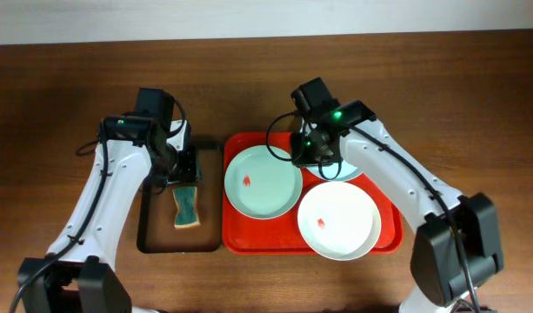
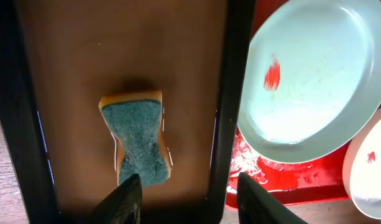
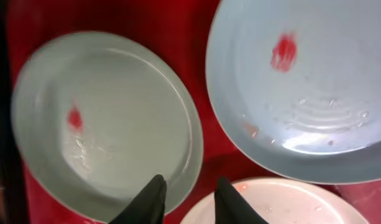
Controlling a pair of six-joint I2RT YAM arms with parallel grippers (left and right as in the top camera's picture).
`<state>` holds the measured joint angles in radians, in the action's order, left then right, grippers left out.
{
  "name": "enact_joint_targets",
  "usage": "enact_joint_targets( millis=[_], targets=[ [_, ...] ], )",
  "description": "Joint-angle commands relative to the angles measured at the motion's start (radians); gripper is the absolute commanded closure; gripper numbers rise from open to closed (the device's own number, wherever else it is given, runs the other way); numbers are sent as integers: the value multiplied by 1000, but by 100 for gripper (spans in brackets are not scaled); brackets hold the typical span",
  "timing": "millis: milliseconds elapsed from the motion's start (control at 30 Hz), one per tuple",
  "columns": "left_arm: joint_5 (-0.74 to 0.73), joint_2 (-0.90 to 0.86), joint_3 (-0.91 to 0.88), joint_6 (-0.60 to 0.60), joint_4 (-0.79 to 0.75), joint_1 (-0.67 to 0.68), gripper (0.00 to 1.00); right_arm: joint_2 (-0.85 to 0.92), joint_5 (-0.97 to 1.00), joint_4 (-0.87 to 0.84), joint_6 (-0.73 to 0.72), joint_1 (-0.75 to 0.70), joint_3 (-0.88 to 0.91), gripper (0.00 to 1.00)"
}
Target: Clean dirty plates on tray and stack at the side
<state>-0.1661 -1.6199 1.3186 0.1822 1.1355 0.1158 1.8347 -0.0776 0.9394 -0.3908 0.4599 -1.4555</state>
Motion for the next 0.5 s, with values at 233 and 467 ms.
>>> enact_joint_targets(
  millis=[233, 467],
  targets=[
    [10, -9, -8, 12, 9, 0, 51, 27, 7, -262, -15, 26, 232, 74],
    [11, -9, -9, 11, 12, 0, 51, 27, 3, -312, -15, 26, 284, 83]
  ],
)
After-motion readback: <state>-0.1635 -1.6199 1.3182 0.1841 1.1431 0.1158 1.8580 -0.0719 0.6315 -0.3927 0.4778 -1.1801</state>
